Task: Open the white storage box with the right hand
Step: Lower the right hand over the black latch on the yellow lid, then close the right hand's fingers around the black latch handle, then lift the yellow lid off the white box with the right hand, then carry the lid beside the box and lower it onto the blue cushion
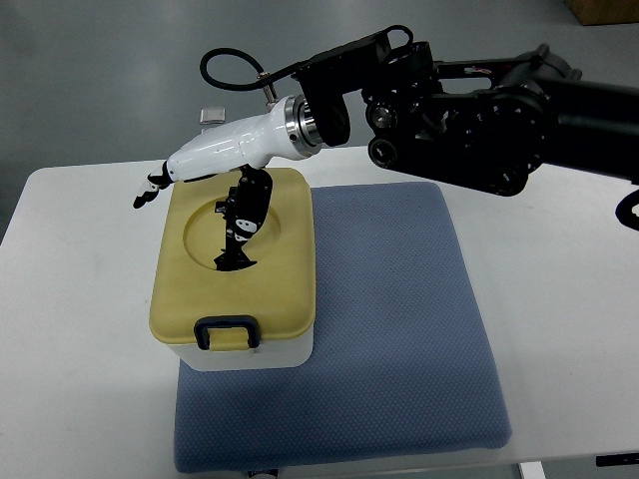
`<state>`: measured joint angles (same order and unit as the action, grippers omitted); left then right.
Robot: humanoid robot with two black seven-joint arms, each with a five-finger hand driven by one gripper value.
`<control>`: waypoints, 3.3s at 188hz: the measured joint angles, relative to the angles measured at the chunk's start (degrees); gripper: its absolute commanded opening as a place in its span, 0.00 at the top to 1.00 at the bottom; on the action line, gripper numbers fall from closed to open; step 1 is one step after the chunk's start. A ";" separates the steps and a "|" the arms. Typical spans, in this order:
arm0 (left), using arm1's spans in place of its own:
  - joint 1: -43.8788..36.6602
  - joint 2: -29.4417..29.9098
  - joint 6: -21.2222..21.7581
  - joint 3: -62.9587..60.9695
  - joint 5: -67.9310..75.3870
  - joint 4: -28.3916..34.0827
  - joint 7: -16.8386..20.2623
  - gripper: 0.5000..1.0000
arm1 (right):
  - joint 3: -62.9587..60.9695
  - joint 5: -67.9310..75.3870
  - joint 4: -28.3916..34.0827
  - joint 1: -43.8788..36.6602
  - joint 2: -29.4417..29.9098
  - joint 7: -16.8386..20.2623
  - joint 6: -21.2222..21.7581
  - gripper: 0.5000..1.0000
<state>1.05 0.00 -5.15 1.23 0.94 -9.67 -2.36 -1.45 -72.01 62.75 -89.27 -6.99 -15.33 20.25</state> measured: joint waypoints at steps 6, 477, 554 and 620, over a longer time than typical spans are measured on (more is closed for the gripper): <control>0.00 0.00 0.00 0.00 0.00 0.00 0.00 0.00 | 0.72 -0.39 -0.33 0.06 0.09 -0.05 -0.67 0.14; 0.00 0.00 0.00 0.00 0.01 0.00 0.00 0.00 | 0.76 -3.79 -0.34 -6.51 -16.25 -6.77 -0.64 1.00; 0.00 0.00 -0.03 0.00 -0.01 0.02 0.00 0.00 | -2.70 -3.12 1.68 -0.06 -26.75 -10.11 -3.62 1.00; 0.00 0.00 -0.03 0.00 -0.02 0.00 -0.02 0.00 | -2.34 -12.28 2.11 7.76 -29.79 -17.64 -14.56 1.00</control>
<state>1.06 0.00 -5.18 1.23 0.92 -9.66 -2.39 -3.79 -84.29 64.86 -81.51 -36.78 -32.97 5.69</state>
